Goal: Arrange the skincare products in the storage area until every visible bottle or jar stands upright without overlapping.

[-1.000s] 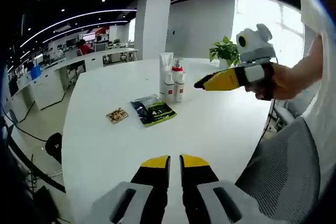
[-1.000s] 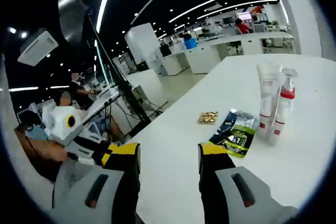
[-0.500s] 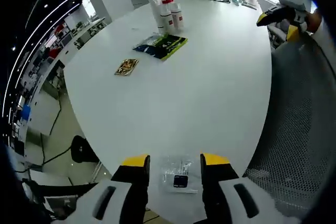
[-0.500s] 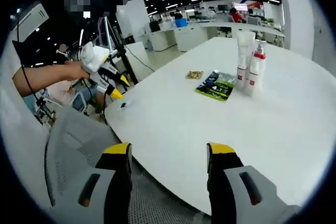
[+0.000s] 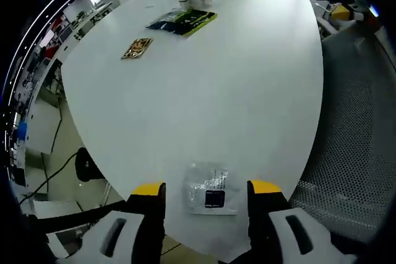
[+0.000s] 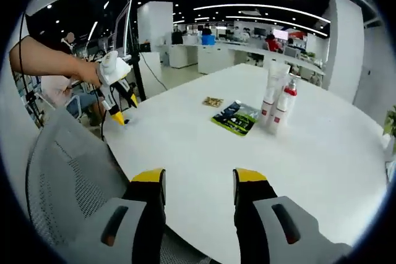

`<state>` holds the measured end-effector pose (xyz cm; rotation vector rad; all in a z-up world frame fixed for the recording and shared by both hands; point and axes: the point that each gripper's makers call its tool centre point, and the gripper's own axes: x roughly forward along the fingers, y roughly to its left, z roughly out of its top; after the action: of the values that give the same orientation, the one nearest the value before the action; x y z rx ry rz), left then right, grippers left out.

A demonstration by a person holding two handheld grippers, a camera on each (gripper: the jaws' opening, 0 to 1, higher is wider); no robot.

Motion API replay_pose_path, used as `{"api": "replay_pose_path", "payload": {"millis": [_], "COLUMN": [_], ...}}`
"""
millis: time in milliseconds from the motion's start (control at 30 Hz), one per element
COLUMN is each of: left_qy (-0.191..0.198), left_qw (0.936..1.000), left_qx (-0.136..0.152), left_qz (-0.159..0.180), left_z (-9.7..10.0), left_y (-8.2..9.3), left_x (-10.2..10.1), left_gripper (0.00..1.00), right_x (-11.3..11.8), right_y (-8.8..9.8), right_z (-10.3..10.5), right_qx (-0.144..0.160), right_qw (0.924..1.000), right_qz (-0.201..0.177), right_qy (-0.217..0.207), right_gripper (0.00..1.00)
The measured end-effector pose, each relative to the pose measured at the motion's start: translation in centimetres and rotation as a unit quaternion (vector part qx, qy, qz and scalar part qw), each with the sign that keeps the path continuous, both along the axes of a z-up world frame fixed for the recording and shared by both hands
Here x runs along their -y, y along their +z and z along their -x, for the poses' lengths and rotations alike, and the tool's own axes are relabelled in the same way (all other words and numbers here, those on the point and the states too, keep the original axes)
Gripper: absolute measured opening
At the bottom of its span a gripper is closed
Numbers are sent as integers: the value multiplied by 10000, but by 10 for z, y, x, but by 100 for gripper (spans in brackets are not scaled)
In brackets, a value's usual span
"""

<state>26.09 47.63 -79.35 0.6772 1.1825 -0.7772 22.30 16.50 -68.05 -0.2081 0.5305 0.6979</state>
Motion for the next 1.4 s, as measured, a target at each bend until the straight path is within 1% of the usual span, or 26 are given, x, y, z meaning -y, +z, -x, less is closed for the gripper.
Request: {"api": "replay_pose_path", "payload": {"millis": [33,100,167,233,267,300,333,400,533,667,767,800,833,900,967,1033,1067,1100,1167,1300,1367,1400], "left_qy": [-127,-261,-276,-360,-451,-432,-267,-204,-401,-296,-236,-227,-99,10,183,272,286,283,302,266,253,307], "left_qw": [9999,9995,9993,9987,9975,9980,9987,9986,9978,9984,9988,9989,9991,9992,9990,9988,9988,9986,9987,9983,9978,9972], "left_qx": [-21,-93,-155,-275,-397,-461,-437,-480,-514,-477,-432,-413,-398,-333,-305,-303,-291,-303,-235,-320,-287,-262], "left_qz": [-40,-130,-179,-252,-377,6,-51,-13,-109,-119,2,33,120,219,261,264,276,325,322,401,537,628], "left_z": [-1,0,1,8,14,15,13,11,9,10,12,12,12,12,13,13,14,16,16,26,27,27], "left_y": [-2,-6,-10,-16,-18,-13,-12,-15,-19,-14,-14,-14,-14,-14,-14,-14,-14,-13,-13,-11,-6,-3], "left_x": [1,2,2,1,-3,6,3,1,-1,1,2,2,3,4,6,7,9,12,15,25,32,36], "left_gripper": [57,57,57,56,51,50,49,50,48,46,41,41,41,41,40,40,34,34,34,34,33,33], "right_x": [0,0,3,6,7,8,9,7,4,7,9,10,12,14,15,16,16,16,14,15,15,15], "right_y": [-1,-1,-1,-2,-3,-4,-4,-6,-8,-8,-7,-6,-7,-7,-7,-7,-7,-6,-5,-5,-6,-6], "right_z": [1,1,-1,-3,-4,-4,-3,0,1,1,0,-2,-3,-4,-5,-5,-4,-5,-4,-4,-4,-4], "right_qx": [0,43,69,84,89,100,141,145,160,192,260,298,326,328,373,398,403,470,489,492,494,505], "right_qw": [10000,9999,9999,9998,9997,9996,9994,9990,9985,9984,9980,9977,9974,9971,9968,9964,9962,9956,9958,9956,9956,9954], "right_qz": [31,97,116,160,196,254,330,425,480,504,552,594,634,680,704,741,767,802,775,790,797,807], "right_qy": [15,60,0,-62,-70,-66,-23,89,187,170,158,131,108,69,57,60,60,78,92,86,92,93], "right_gripper": [39,38,38,38,38,36,35,33,33,32,30,30,30,30,30,30,30,30,30,30,30,30]}}
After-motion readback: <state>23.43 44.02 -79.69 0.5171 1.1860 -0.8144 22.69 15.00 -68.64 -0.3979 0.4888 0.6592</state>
